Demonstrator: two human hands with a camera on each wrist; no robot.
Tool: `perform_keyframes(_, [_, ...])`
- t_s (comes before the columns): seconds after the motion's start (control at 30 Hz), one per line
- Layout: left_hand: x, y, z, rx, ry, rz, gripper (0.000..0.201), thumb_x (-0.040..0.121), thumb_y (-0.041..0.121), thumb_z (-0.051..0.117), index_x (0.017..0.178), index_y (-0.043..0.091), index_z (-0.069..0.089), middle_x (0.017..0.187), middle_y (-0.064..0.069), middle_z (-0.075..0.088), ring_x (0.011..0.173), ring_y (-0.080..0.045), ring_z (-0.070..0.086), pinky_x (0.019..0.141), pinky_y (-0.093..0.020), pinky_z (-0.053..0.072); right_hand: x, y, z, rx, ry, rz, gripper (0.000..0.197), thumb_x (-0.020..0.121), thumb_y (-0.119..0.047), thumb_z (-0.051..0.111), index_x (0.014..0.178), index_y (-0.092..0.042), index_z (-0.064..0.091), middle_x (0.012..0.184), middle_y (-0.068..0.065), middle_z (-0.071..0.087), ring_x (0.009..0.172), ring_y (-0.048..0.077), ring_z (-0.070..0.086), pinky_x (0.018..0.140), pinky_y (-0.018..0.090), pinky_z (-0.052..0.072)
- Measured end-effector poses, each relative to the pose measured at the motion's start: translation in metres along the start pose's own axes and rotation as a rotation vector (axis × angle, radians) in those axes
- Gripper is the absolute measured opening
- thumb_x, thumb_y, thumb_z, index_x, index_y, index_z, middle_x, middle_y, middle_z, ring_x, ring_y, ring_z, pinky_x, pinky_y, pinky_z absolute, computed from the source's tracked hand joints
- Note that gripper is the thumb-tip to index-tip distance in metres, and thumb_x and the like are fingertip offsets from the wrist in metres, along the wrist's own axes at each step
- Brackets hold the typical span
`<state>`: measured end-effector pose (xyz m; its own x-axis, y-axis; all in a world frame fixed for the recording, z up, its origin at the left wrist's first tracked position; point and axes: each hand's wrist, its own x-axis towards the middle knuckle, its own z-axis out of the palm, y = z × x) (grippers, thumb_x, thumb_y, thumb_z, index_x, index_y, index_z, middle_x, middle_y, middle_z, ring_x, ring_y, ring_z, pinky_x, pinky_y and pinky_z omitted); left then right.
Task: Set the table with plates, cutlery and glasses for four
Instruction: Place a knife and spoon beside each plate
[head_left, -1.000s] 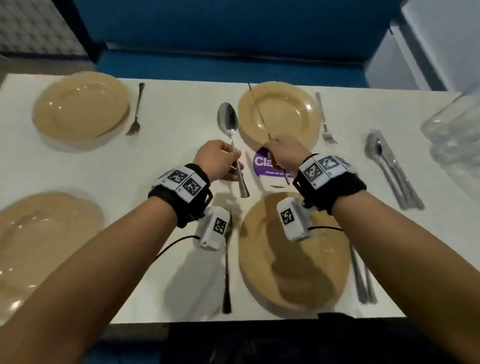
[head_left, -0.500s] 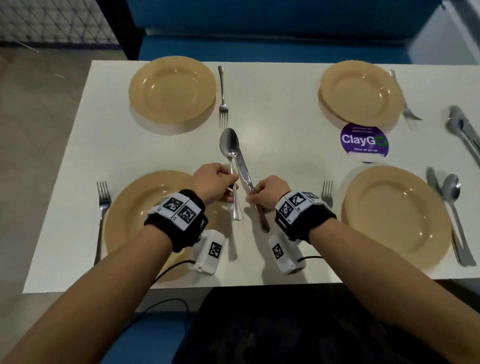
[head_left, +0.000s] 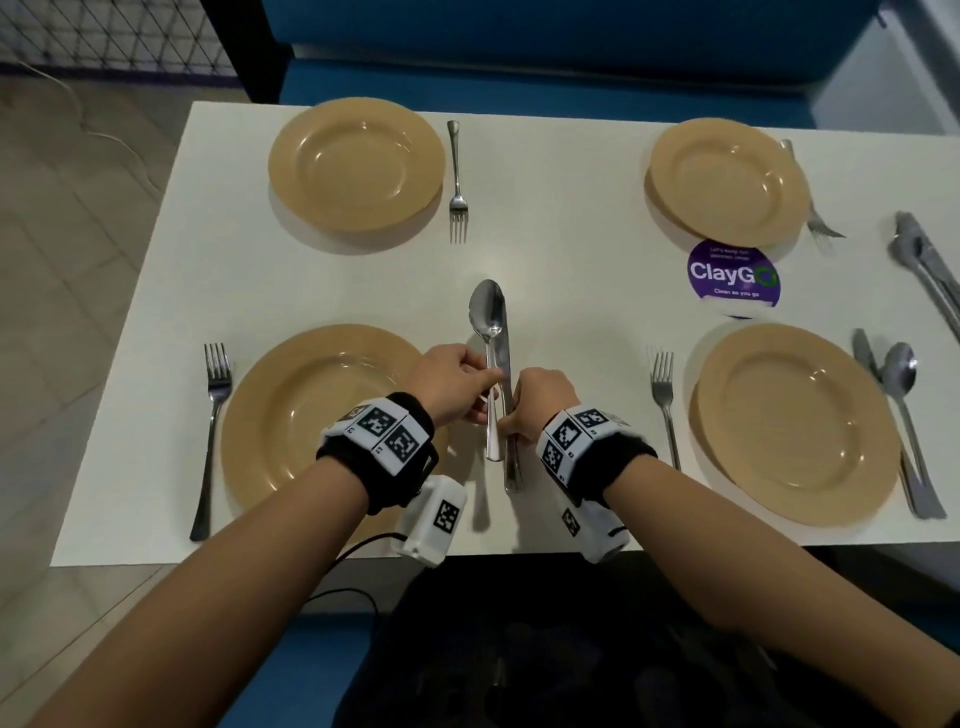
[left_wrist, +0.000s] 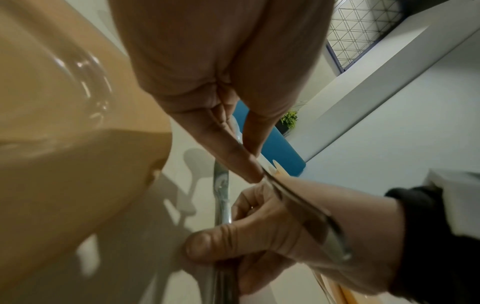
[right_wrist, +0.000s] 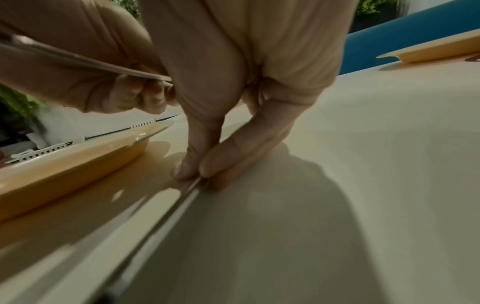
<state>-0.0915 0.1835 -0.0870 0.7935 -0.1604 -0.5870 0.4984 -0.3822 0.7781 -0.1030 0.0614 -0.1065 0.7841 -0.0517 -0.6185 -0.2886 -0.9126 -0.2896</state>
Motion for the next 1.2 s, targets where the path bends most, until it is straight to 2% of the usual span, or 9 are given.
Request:
perform_keyframes(0.1, [-0.002,0.0,0.005,0.006,0.006,-0.001,0.012,0.091,0.013,0.061,0.081,0.01,0.054,0.07,-0.007,0.061,0.048,-0.015,0.06,0.052,-0.028,0.057,0.0,0.007,0.002,0.051,0.03,-0.012,0.027,0.072,-0.026,0.077,0.085,-0.006,0.066,0.086,0.012,0.07,0.081,0.026,0.067,0.07,0.03,0.053])
perform_keyframes(0.2, [-0.003,-0.002,0.01,-0.009,0.005,-0.005,0.012,0.091,0.012,0.062,0.082,0.008,0.054,0.068,-0.007,0.061,0.044,-0.012,0.061,0.05,-0.028,0.057,0.001,0.011,-0.009,0.46,0.096,0.002,0.014,0.079,-0.019,0.071,0.088,-0.008,0.068,0.082,0.011,0.07,0.072,0.025,0.07,0.076,0.035,0.059])
perform_keyframes(0.33, [-0.004,-0.003,0.016,-0.034,-0.007,-0.015,0.013,0.089,0.007,0.063,0.078,0.007,0.056,0.068,-0.011,0.064,0.043,-0.01,0.061,0.051,-0.025,0.058,0.003,0.009,-0.03,0.806,0.069,0.021,0.023,0.085,-0.023,0.065,0.067,-0.009,0.068,0.068,0.01,0.067,0.066,0.025,0.068,0.08,0.037,0.059])
perform_keyframes(0.47, [-0.007,-0.002,0.023,-0.006,-0.075,-0.008,0.009,0.085,0.007,0.067,0.079,0.004,0.061,0.068,-0.011,0.066,0.048,-0.011,0.063,0.061,-0.025,0.06,0.002,0.017,-0.031,0.729,0.005,0.029,0.019,0.08,-0.019,0.071,0.065,-0.008,0.068,0.064,0.008,0.065,0.068,0.022,0.065,0.082,0.035,0.058])
perform_keyframes(0.57, [-0.011,-0.004,0.027,0.14,-0.068,0.015,0.014,0.087,0.02,0.067,0.081,0.007,0.066,0.073,-0.009,0.071,0.057,-0.011,0.068,0.066,-0.024,0.059,0.001,0.029,-0.032,0.726,-0.016,0.076,0.018,0.083,-0.018,0.069,0.073,-0.003,0.068,0.059,0.004,0.065,0.054,0.012,0.065,0.063,0.021,0.057])
perform_keyframes(0.73, [-0.011,-0.011,0.043,0.73,0.12,0.08,0.037,0.086,0.037,0.066,0.108,0.007,0.061,0.102,-0.007,0.068,0.097,-0.023,0.065,0.087,-0.035,0.051,0.006,0.048,-0.023,0.698,0.071,0.181,0.022,0.081,-0.02,0.073,0.065,-0.007,0.064,0.065,0.009,0.067,0.056,0.019,0.067,0.073,0.034,0.06])
perform_keyframes(0.9, [-0.011,-0.016,0.049,0.793,0.161,0.023,0.033,0.079,0.032,0.07,0.098,0.006,0.067,0.101,-0.009,0.069,0.099,-0.028,0.063,0.08,-0.033,0.049,-0.007,0.047,-0.009,0.65,0.095,0.152,0.016,0.078,-0.012,0.075,0.071,-0.005,0.063,0.065,0.007,0.062,0.041,0.005,0.06,0.044,0.015,0.051])
perform_keyframes(1.07, [-0.021,-0.022,0.047,0.779,0.186,-0.003,0.046,0.08,0.024,0.072,0.115,0.002,0.054,0.116,-0.012,0.059,0.109,-0.027,0.056,0.091,-0.034,0.048,-0.016,0.044,0.001,0.51,0.181,0.084,0.025,0.071,-0.022,0.08,0.065,-0.018,0.056,0.083,0.005,0.068,0.081,0.022,0.068,0.08,0.036,0.057])
perform_keyframes(1.2, [-0.028,-0.029,0.043,0.763,0.182,-0.025,0.049,0.079,0.018,0.073,0.119,0.003,0.051,0.115,-0.011,0.059,0.106,-0.026,0.058,0.089,-0.033,0.05,-0.024,0.037,0.01,0.481,0.173,0.037,0.023,0.075,-0.016,0.073,0.063,-0.022,0.055,0.089,0.009,0.071,0.085,0.026,0.068,0.082,0.04,0.057])
